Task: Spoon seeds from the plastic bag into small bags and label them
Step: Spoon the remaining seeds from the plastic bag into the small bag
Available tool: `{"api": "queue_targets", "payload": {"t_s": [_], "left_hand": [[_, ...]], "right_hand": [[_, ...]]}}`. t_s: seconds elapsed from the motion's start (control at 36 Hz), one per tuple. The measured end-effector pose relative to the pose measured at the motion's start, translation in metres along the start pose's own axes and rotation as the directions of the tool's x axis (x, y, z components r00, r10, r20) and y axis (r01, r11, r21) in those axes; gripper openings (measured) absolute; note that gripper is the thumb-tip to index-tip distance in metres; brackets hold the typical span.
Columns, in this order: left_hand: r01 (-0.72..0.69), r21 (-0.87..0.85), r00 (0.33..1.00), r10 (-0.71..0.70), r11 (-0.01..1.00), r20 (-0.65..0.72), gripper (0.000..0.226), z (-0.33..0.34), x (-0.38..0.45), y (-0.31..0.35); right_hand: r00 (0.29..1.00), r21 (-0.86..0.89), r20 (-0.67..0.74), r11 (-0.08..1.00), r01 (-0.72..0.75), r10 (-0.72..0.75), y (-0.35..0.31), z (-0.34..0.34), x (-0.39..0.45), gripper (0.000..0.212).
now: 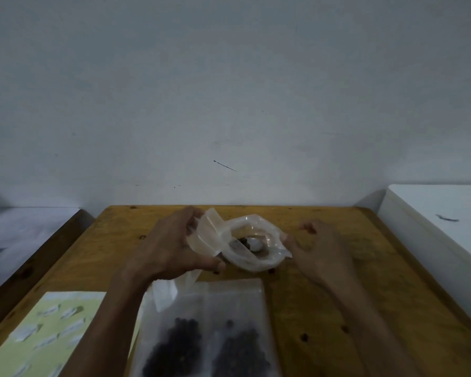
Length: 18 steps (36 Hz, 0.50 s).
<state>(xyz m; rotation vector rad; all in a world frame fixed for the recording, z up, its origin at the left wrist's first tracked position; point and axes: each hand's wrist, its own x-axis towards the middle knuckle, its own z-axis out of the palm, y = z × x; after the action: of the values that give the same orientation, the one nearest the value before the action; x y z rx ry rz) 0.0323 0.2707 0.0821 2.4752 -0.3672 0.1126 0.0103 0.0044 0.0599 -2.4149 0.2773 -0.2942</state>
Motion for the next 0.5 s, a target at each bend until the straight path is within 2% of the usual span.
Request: {"api": "queue_targets", "payload": {"t_s": [0.06, 0.11, 0.17, 0.22, 0.28, 0.36, 0.42, 0.47, 0.5], "left_hand": [[0.041, 0.013, 0.998, -0.042, 0.999, 0.056, 0.100, 0.003, 0.005, -0.003], [0.064, 0.023, 0.992, -0.066, 0.998, 0.112, 0.099, 0.007, 0.010, -0.002], [0.085, 0.017, 0.982, -0.086, 0.996, 0.168, 0.100, 0.012, 0.015, 0.001], [0.105, -0.014, 0.971, -0.100, 0.994, 0.216, 0.100, 0.017, 0.022, 0.004], [0.128, -0.033, 0.959, -0.115, 0.991, 0.259, 0.098, 0.023, 0.028, 0.006], [0.179, -0.052, 0.936, -0.154, 0.983, 0.318, 0.101, 0.028, 0.036, 0.009], [0.182, -0.033, 0.928, -0.161, 0.983, 0.337, 0.097, 0.031, 0.039, 0.009], [0.186, -0.023, 0.928, -0.168, 0.982, 0.333, 0.096, 0.034, 0.040, 0.006], [0.196, -0.024, 0.929, -0.177, 0.980, 0.324, 0.098, 0.036, 0.040, 0.004]], "right_hand": [[0.985, 0.020, 0.097, 0.989, -0.144, 0.141, 0.015, 0.007, 0.000, 0.072], [0.953, 0.157, 0.180, 0.949, -0.272, 0.243, 0.022, 0.015, 0.000, 0.077], [0.930, 0.355, 0.209, 0.863, -0.359, 0.301, 0.024, 0.022, 0.000, 0.065], [0.919, 0.520, 0.208, 0.758, -0.395, 0.336, 0.023, 0.028, 0.000, 0.043], [0.916, 0.629, 0.200, 0.671, -0.391, 0.347, 0.020, 0.032, 0.001, 0.024], [0.919, 0.730, 0.206, 0.572, -0.373, 0.337, 0.010, 0.039, 0.001, 0.015], [0.938, 0.735, 0.174, 0.594, -0.327, 0.300, 0.004, 0.046, 0.000, 0.014], [0.981, 0.630, 0.006, 0.762, -0.153, 0.192, 0.004, 0.052, -0.004, 0.016], [0.991, 0.505, -0.110, 0.863, -0.008, 0.074, 0.006, 0.054, -0.006, 0.016]]}}
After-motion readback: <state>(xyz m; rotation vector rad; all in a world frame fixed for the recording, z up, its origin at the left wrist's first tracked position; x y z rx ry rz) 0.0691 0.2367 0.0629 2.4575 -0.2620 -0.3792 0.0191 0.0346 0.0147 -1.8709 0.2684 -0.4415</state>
